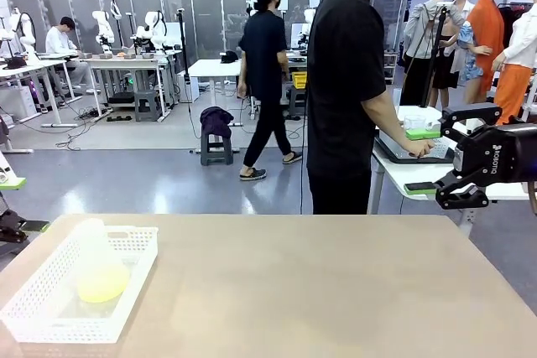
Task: Prepare the solutions needed for the experiment.
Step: When the human places the Big flask in the center of the table, pick up the Big flask and place it in the left Organizing basket.
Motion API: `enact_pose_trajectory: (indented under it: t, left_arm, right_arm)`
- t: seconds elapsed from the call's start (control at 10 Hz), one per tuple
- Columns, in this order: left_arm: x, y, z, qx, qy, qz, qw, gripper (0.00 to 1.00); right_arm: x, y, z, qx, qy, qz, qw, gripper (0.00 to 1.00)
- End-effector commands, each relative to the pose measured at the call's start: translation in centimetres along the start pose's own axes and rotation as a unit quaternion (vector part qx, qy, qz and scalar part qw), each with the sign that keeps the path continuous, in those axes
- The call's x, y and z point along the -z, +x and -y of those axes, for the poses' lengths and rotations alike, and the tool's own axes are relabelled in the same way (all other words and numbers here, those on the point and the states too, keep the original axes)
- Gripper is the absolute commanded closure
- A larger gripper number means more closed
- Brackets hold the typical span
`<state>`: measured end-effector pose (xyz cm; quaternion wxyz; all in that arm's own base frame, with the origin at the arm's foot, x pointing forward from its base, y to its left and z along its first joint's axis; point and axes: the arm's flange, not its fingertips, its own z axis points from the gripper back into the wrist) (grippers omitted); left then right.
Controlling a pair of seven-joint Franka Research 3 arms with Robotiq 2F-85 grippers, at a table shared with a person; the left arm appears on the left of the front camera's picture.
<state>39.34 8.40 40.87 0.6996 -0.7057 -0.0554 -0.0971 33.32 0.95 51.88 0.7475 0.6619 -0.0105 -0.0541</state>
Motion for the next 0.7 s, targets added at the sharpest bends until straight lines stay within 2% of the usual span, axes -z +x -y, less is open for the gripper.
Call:
enact_pose_trajectory:
  t: [0.0, 0.6]
  left_arm:
    - [-0.35, -0.44, 0.72, 0.014, 0.001, 0.009, 1.0, 0.02]
    - [-0.35, -0.44, 0.72, 0.014, 0.001, 0.009, 1.0, 0.02]
  right_arm:
    - [-0.01, 0.0, -0.19, -0.001, 0.006, -0.001, 1.0, 0.15]
    - [-0.01, 0.0, -0.19, -0.001, 0.006, -0.001, 1.0, 0.15]
